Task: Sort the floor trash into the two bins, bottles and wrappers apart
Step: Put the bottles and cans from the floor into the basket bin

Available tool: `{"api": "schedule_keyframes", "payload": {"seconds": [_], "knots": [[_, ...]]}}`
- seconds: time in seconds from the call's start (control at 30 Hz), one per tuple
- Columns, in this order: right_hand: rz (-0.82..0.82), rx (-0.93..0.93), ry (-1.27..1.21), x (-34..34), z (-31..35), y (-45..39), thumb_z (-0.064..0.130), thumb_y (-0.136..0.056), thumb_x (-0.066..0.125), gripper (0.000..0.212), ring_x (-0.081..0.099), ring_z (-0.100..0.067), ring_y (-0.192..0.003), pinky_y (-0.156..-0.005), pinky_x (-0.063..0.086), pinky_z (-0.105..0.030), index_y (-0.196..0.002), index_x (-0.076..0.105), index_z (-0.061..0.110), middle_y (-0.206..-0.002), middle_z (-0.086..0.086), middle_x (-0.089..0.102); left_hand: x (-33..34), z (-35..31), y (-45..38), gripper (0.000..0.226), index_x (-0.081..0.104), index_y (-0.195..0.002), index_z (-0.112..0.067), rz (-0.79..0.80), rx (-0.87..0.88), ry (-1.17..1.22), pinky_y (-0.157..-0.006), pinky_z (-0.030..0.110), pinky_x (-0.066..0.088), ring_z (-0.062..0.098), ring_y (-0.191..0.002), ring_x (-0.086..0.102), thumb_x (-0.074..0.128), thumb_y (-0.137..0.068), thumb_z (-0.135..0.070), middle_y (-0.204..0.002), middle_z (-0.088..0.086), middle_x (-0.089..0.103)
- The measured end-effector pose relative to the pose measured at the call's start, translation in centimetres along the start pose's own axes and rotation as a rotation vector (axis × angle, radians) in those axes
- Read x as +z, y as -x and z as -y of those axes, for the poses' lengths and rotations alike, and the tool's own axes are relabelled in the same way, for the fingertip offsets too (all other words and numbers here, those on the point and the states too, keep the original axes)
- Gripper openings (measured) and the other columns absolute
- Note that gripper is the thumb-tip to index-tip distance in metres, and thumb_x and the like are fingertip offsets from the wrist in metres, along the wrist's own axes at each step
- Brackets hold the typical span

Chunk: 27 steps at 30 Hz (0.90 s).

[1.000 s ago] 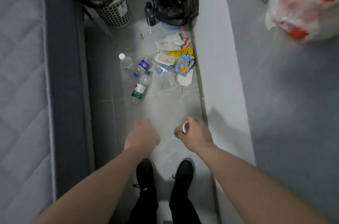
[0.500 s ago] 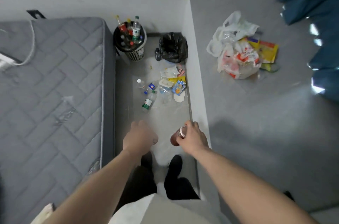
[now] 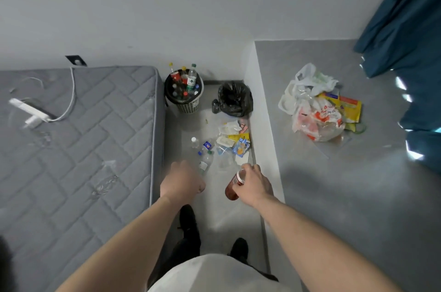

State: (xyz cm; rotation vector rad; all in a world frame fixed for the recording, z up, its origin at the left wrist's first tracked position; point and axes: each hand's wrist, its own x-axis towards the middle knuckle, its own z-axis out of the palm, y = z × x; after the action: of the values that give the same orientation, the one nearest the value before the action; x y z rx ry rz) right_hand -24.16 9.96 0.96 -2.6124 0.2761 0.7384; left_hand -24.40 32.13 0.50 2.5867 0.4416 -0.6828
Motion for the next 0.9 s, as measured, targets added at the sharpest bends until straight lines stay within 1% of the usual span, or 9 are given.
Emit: {"api": "schedule_keyframes", "payload": {"seconds": [0.07,0.13,0.2,0.3,0.4,0.6,0.67,0.8,0.9], "knots": [[-0.024,-0.001,-0.022,-0.6,2.6,-1.1,0.039,-0.084,0.068,0.063,0.062,-0.031,-0.113,-0.089,0.051,-0.037,-0.140,0.041,0.030,-0.135,0.002,0.049,-2.3,0.5,-2.0,0.041,0.048,-0.118,-0.026,-0.017,0.012,-0.006,-0.071,0.036,0.044,0.032,-0.084,0.060,0.062,-0.083,-0.043,-0.116,0.000,0.044],[-0.056,-0.012,-0.059,-1.2,5.1,-2.3,0.038,-0.082,0.070,0.065,0.061,-0.031,-0.115,-0.090,0.051,-0.038,-0.140,0.041,0.032,-0.137,0.003,0.050,-4.4,1.1,-4.1,0.039,0.047,-0.116,-0.026,-0.018,0.029,-0.020,-0.074,0.038,0.049,0.033,-0.087,0.062,0.061,-0.084,-0.044,-0.116,0.000,0.045],[-0.091,-0.021,-0.076,-1.8,7.1,-3.4,0.040,-0.081,0.070,0.061,0.062,-0.029,-0.112,-0.087,0.051,-0.037,-0.135,0.043,0.033,-0.133,0.004,0.053,-6.3,1.4,-6.0,0.040,0.047,-0.117,-0.026,-0.007,0.061,-0.048,-0.076,0.040,0.052,0.033,-0.089,0.062,0.062,-0.084,-0.044,-0.117,0.001,0.045],[-0.132,-0.017,-0.088,-2.7,9.3,-5.0,0.040,-0.081,0.072,0.056,0.063,-0.027,-0.108,-0.080,0.050,-0.035,-0.129,0.044,0.032,-0.130,0.004,0.054,-8.8,1.1,-8.6,0.039,0.048,-0.118,-0.023,-0.013,0.077,-0.076,-0.076,0.038,0.048,0.034,-0.093,0.063,0.061,-0.087,-0.043,-0.119,0.003,0.046],[-0.151,-0.012,-0.088,-3.6,10.6,-6.7,0.041,-0.082,0.072,0.053,0.062,-0.026,-0.109,-0.076,0.046,-0.032,-0.127,0.045,0.030,-0.131,0.004,0.053,-10.6,0.2,-10.9,0.041,0.049,-0.121,-0.023,-0.010,0.097,-0.086,-0.078,0.040,0.050,0.034,-0.096,0.063,0.062,-0.087,-0.042,-0.120,0.004,0.046],[-0.121,-0.004,-0.060,-6.8,12.1,-12.9,0.036,-0.083,0.070,0.055,0.060,-0.030,-0.113,-0.087,0.049,-0.036,-0.131,0.046,0.028,-0.133,0.002,0.051,-13.2,-1.9,-16.6,0.045,0.047,-0.123,-0.025,-0.003,0.100,-0.062,-0.084,0.044,0.054,0.034,-0.098,0.062,0.063,-0.086,-0.044,-0.122,0.003,0.045],[-0.107,-0.009,-0.061,-8.1,12.8,-15.5,0.035,-0.081,0.071,0.055,0.061,-0.030,-0.111,-0.087,0.052,-0.038,-0.130,0.046,0.029,-0.133,0.002,0.051,-14.2,-2.6,-18.5,0.047,0.047,-0.123,-0.025,-0.014,0.072,-0.048,-0.085,0.044,0.053,0.033,-0.099,0.061,0.065,-0.084,-0.046,-0.121,0.002,0.046],[-0.089,-0.054,-0.043,-10.6,14.5,-20.3,0.034,-0.081,0.071,0.055,0.062,-0.029,-0.108,-0.078,0.050,-0.035,-0.130,0.047,0.029,-0.132,0.004,0.051,-16.3,-3.6,-22.3,0.045,0.047,-0.122,-0.029,-0.056,0.020,-0.029,-0.084,0.043,0.054,0.031,-0.098,0.062,0.066,-0.083,-0.042,-0.116,-0.002,0.046],[-0.079,-0.107,0.000,-12.6,16.0,-23.6,0.036,-0.081,0.072,0.055,0.061,-0.028,-0.110,-0.084,0.052,-0.037,-0.130,0.048,0.031,-0.130,0.003,0.049,-17.8,-4.2,-24.8,0.046,0.047,-0.121,-0.031,-0.097,-0.014,-0.001,-0.085,0.044,0.054,0.032,-0.100,0.062,0.066,-0.081,-0.043,-0.118,-0.001,0.047]]}}
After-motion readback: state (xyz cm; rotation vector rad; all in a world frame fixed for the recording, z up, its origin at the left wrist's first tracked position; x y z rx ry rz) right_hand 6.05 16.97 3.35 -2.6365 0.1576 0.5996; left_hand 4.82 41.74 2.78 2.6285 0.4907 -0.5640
